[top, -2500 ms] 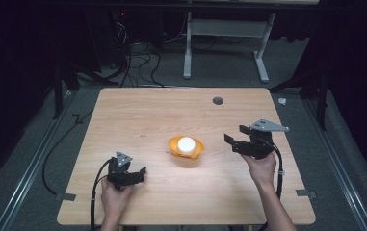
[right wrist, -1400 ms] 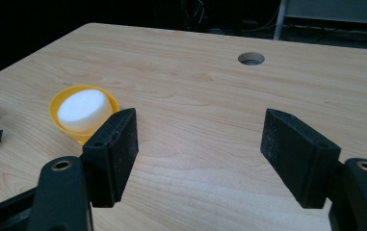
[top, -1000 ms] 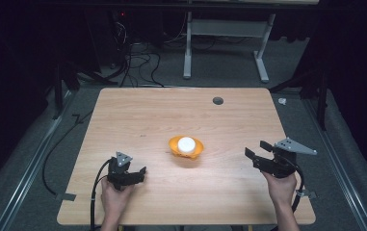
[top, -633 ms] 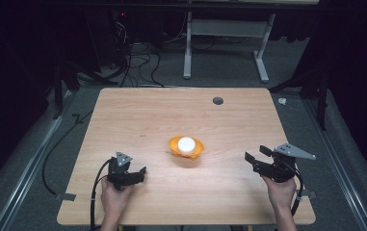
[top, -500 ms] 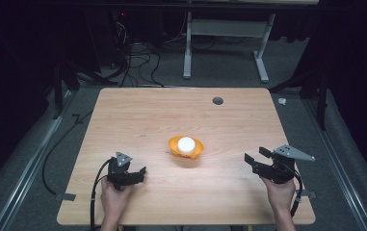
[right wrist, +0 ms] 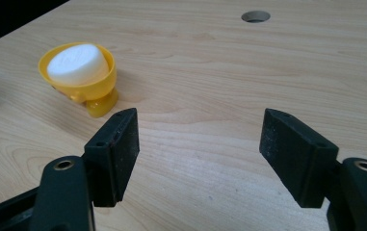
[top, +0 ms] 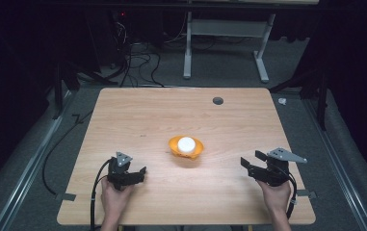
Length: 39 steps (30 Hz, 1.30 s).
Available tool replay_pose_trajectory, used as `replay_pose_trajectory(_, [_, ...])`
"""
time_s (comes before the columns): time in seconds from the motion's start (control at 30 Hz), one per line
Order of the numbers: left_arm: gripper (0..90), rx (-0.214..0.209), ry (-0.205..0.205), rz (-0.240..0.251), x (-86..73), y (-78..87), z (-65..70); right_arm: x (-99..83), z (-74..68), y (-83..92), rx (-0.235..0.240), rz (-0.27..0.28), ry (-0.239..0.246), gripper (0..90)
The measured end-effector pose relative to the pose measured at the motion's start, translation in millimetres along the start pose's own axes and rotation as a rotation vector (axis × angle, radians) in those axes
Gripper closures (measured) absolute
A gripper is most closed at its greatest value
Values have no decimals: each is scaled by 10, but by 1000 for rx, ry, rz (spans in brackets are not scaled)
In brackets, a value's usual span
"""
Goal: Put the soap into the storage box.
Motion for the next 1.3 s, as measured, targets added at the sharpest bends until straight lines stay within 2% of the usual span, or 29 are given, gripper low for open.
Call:
replay_pose_trajectory(0.63, [169,0,0,0,0,0,0,-217,-75,-254,-7,-73,-13,321])
replay_pose_trajectory(1.3, [169,0,-1,-2,0,1,1,-339,-89,-552,-76,-174,25,325])
Point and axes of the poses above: each handheld gripper's, and its own axes: y roughly backward along the jaws, x roughly out of its top, z roughly to its right, the point moved 4 cm from there along -y, roughly forward along the jaws, and after that the axes turned 4 degrees about -z, right-handed, at the moved point
